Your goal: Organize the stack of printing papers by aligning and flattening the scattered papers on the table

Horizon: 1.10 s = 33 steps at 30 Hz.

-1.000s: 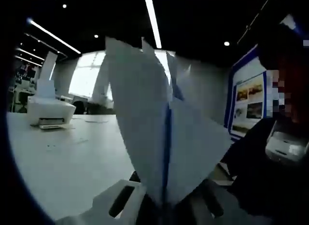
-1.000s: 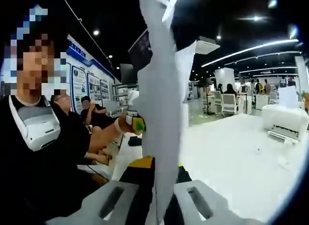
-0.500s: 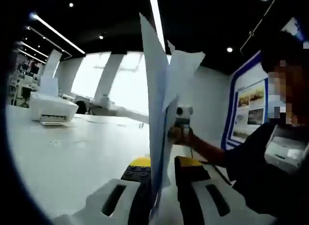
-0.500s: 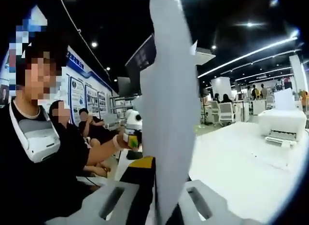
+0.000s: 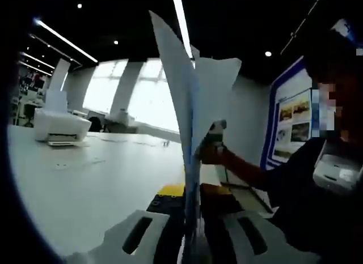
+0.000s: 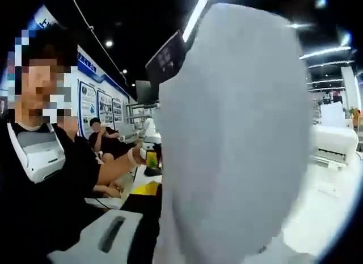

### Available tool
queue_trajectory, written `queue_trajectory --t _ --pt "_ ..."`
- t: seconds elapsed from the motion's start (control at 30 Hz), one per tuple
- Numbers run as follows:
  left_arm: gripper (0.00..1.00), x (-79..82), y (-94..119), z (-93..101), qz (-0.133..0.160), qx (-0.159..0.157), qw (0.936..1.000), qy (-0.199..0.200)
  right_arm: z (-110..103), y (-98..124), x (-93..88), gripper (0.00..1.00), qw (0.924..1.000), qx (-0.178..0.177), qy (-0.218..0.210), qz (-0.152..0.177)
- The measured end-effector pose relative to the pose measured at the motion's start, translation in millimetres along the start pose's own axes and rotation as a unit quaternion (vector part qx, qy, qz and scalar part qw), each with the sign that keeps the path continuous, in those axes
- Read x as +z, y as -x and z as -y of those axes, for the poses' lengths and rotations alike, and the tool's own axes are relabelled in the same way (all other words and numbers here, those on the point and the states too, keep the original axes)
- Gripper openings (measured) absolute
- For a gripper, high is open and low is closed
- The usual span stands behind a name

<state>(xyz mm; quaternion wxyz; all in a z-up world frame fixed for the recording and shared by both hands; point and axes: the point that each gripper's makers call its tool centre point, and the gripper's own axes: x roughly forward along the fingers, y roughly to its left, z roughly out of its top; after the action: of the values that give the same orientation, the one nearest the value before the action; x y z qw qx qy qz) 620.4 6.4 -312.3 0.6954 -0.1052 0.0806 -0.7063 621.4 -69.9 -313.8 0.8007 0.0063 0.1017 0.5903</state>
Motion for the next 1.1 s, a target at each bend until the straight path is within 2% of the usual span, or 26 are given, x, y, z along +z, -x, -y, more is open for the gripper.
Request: queue_trajectory --t 0.03,0.1,0.2,0.3,0.43,0.6,0.63,0.7,0.73,0.77,0.8,0.87,0.9,0.93,1.03,1.1 --pt "0.14 -5.4 -1.7 -0.7 -0.005 -0.001 1.0 0.005 2.1 -2.0 -6.6 0.19 0.9999 -0.004 -0.005 -0.011" --pt "0.08 -4.4 -3.2 2.0 -0.003 -0.002 1.0 0.0 -0.4 -2.7 -4.3 0.17 1.0 -0.001 0.003 -0.006" --pt "0.06 0.3 -3.9 4.5 -0.003 -0.004 1.0 -0.007 -8.0 -2.4 2.7 0.0 0.9999 0.015 0.0 -0.002" --pt "0.06 6.1 -3.3 7.5 0.0 -0.005 0.9999 -0.012 -14.8 -2.9 9.7 0.0 0.9998 0.022 0.0 0.002" --pt "0.06 19.5 -1.2 6.8 0.006 0.002 0.9997 -0.023 -17.4 -2.8 22.7 0.0 0.9996 0.019 0.021 0.007" --pt "0.06 23.7 0.6 7.9 0.009 0.001 0.9995 -0.031 -18.1 -3.4 28.0 0.0 0.9994 0.019 0.03 0.008" --pt "0.1 23.3 0.9 7.9 0.009 0.001 0.9994 -0.032 -19.3 -3.6 28.4 0.0 0.999 0.025 0.035 0.009" --pt "0.26 17.1 -0.5 6.8 0.02 0.0 0.9996 -0.017 -21.1 -5.8 23.6 0.13 0.9978 0.034 0.053 0.02" --pt "0.21 8.6 -1.8 5.2 0.014 0.002 0.9999 -0.001 -17.3 -8.2 17.9 0.17 0.9989 0.027 0.032 0.024" --pt "0.08 1.9 -2.3 6.2 0.002 -0.006 0.9999 -0.009 -18.8 -9.1 9.3 0.14 0.9993 0.033 0.012 0.014" --pt "0.06 -4.5 -2.9 11.1 -0.007 -0.029 0.9989 -0.036 -19.7 -10.3 -0.1 0.11 0.9992 0.039 0.003 0.001" --pt "0.06 -1.1 -2.8 9.3 0.003 -0.017 0.9995 -0.027 -18.1 -11.6 1.6 0.04 0.9986 0.035 0.037 0.015" --pt "0.06 0.3 -2.2 9.8 0.005 -0.018 0.9995 -0.025 -20.9 -10.9 3.1 0.0 0.9983 0.041 0.038 0.019" --pt "0.06 4.4 -1.7 9.5 0.009 -0.017 0.9995 -0.025 -26.1 -9.8 6.6 0.0 0.998 0.054 0.026 0.022" --pt "0.06 6.9 -1.0 9.3 0.009 -0.018 0.9995 -0.022 -24.7 -8.4 9.5 0.0 0.9982 0.054 0.016 0.022" --pt "0.07 14.9 0.6 9.8 0.02 -0.02 0.9993 -0.023 -24.7 -6.6 17.7 0.0 0.9982 0.056 0.002 0.021"
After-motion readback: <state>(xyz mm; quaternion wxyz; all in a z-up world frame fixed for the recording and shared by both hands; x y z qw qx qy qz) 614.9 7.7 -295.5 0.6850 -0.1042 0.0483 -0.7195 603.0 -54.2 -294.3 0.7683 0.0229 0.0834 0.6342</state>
